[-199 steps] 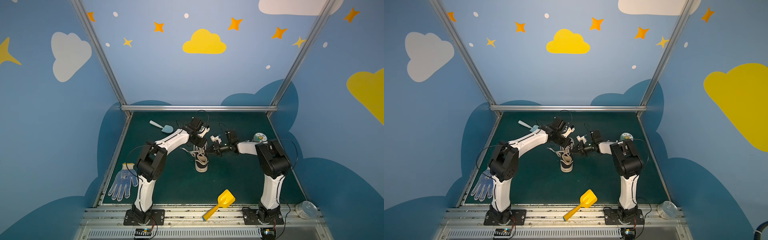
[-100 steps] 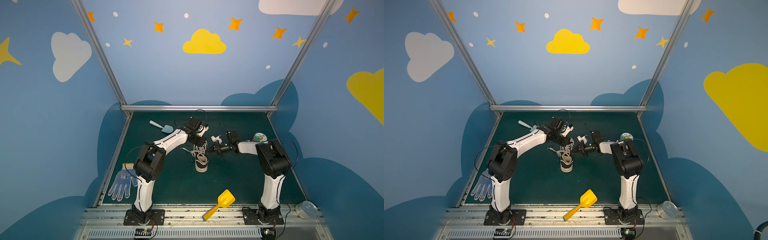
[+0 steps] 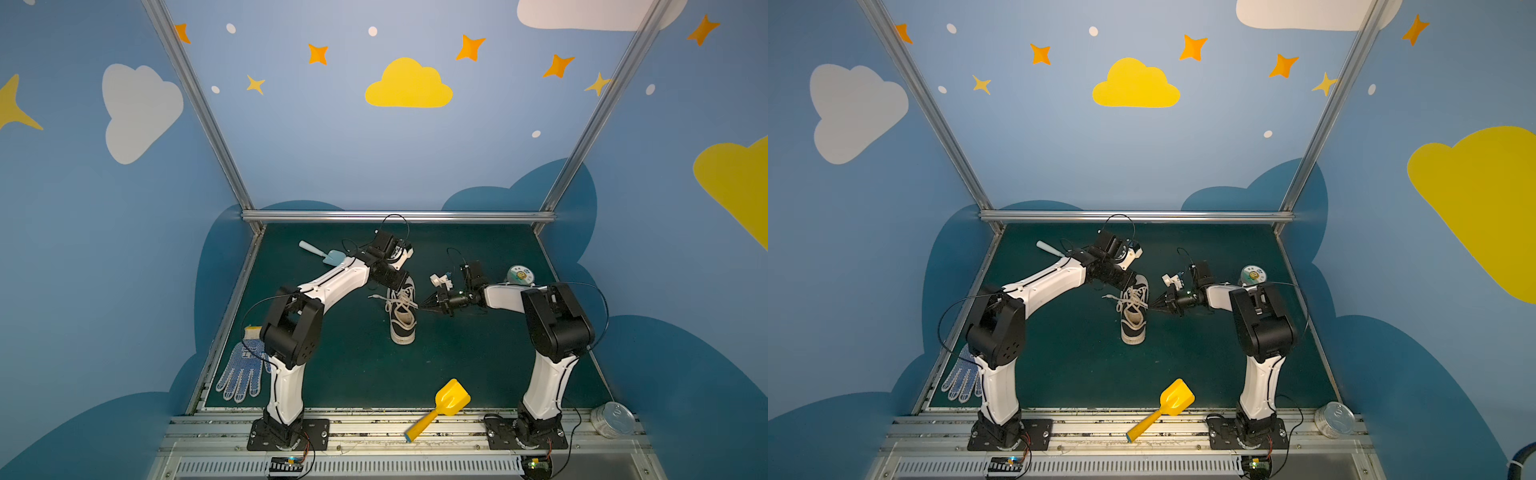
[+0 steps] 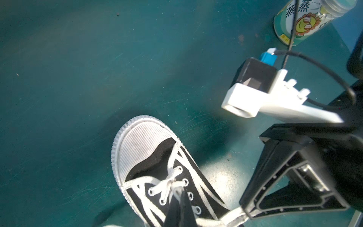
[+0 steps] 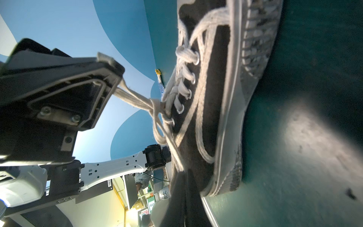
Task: Tie the shoes
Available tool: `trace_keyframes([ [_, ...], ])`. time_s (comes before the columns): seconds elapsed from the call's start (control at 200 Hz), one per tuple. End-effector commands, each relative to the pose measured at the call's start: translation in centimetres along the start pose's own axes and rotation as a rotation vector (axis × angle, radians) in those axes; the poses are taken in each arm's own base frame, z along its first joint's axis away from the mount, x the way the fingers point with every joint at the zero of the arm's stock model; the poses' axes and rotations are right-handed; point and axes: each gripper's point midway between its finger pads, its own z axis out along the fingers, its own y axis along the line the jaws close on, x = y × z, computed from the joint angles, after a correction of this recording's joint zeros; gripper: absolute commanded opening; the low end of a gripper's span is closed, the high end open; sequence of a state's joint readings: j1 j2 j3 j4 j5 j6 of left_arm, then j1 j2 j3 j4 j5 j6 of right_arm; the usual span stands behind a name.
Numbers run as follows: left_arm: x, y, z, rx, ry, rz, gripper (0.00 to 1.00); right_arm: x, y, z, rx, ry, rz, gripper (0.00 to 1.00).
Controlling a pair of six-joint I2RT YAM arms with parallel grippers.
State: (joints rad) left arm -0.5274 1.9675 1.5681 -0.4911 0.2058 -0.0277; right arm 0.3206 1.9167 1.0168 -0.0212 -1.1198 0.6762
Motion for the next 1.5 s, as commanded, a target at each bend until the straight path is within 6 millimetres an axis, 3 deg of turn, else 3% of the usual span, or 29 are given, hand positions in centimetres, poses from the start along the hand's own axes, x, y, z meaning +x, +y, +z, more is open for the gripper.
trace_keyframes([
  [0.0,-0.7,0.0,-2.1,-0.014,-0.024,0.019,0.03,0.8,0.0,-1.0,0.014,-0.004,-0.009,0.0],
  [0.646,-0.7,2.2,-2.9,-0.043,-0.03,0.002,0.03,2.2,-2.7,-3.9,0.054,-0.044,0.049,0.0],
  [1.056,0.1,5.2,-2.6,-0.082,-0.02,-0.026,0.03,2.3,-3.8,-4.0,0.076,-0.048,0.082,0.0],
  [1.497,0.4,6.5,-2.1,-0.096,-0.008,-0.037,0.03,2.7,-5.8,-4.3,0.121,-0.06,0.132,0.0],
])
